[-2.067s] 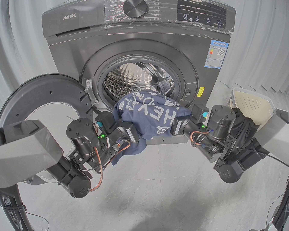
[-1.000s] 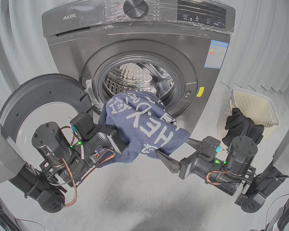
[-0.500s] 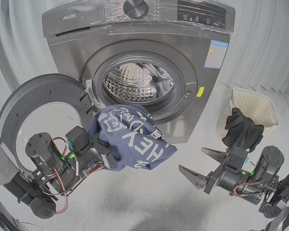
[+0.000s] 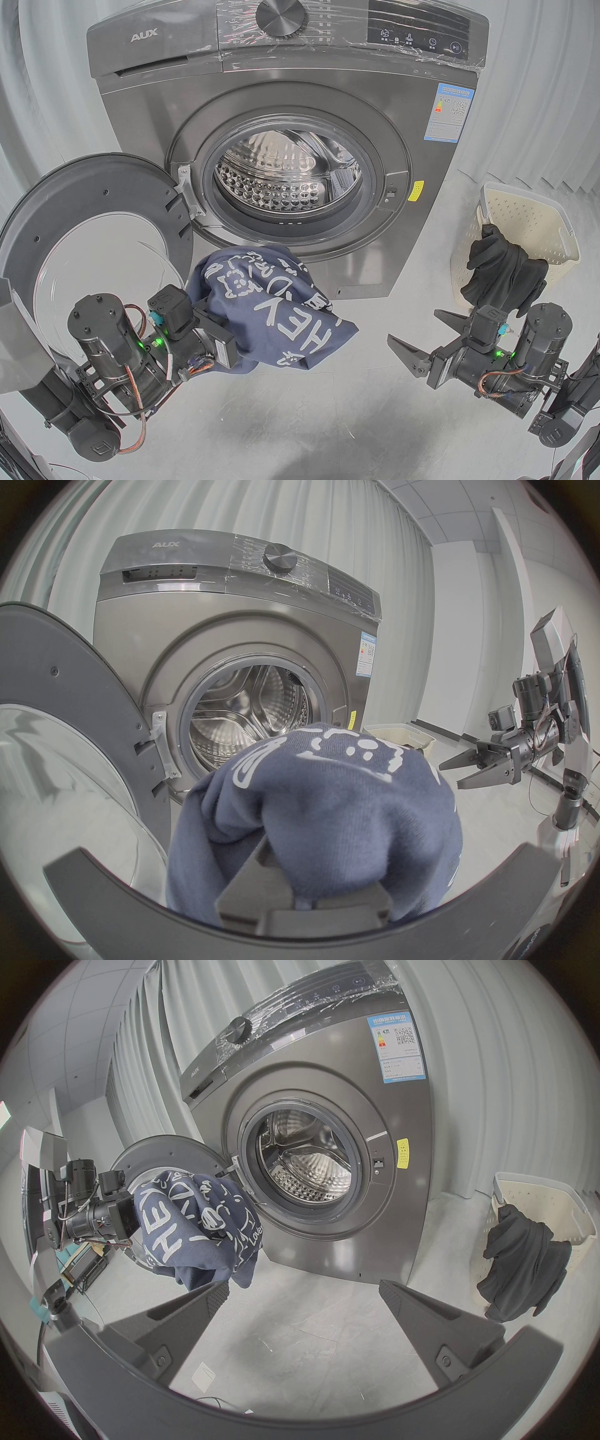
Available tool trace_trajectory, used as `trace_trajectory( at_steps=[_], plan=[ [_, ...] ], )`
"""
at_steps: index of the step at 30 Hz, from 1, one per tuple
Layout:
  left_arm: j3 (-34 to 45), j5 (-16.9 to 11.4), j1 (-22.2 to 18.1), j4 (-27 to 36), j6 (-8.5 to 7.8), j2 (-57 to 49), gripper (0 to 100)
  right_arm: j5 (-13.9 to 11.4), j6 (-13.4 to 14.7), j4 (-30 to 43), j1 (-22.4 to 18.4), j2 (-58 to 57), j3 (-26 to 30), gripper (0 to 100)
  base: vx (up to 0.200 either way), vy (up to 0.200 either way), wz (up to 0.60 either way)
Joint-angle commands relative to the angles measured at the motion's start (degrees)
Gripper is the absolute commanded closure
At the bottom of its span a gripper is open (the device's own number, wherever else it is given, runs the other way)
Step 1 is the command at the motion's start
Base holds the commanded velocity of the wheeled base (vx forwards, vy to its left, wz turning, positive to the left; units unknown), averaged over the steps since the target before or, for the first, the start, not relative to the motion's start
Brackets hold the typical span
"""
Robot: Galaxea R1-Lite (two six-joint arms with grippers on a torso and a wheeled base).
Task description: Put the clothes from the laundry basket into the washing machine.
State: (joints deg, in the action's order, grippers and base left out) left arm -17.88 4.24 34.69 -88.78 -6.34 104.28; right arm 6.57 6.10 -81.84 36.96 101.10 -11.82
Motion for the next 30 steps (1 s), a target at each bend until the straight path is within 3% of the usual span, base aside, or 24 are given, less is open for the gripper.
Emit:
trace_trajectory(
  at_steps=[1,24,30],
  plan=[
    [-0.3,-0.1,0.6,0.0,0.1,1.4,100,0.1,0.0,0.0,-0.1,1.2,0.0,0,0.0,0.0,0.0],
    [-2.5,-0.1,1.7,-0.2,0.71,5.0,100,0.1,0.0,-0.1,0.7,1.0,0.0,0,0.2,0.0,0.0],
    [-2.9,0.0,2.8,-0.2,2.03,5.7,100,0.2,0.1,0.0,2.2,0.9,0.0,0,0.167,0.0,0.0]
  ],
)
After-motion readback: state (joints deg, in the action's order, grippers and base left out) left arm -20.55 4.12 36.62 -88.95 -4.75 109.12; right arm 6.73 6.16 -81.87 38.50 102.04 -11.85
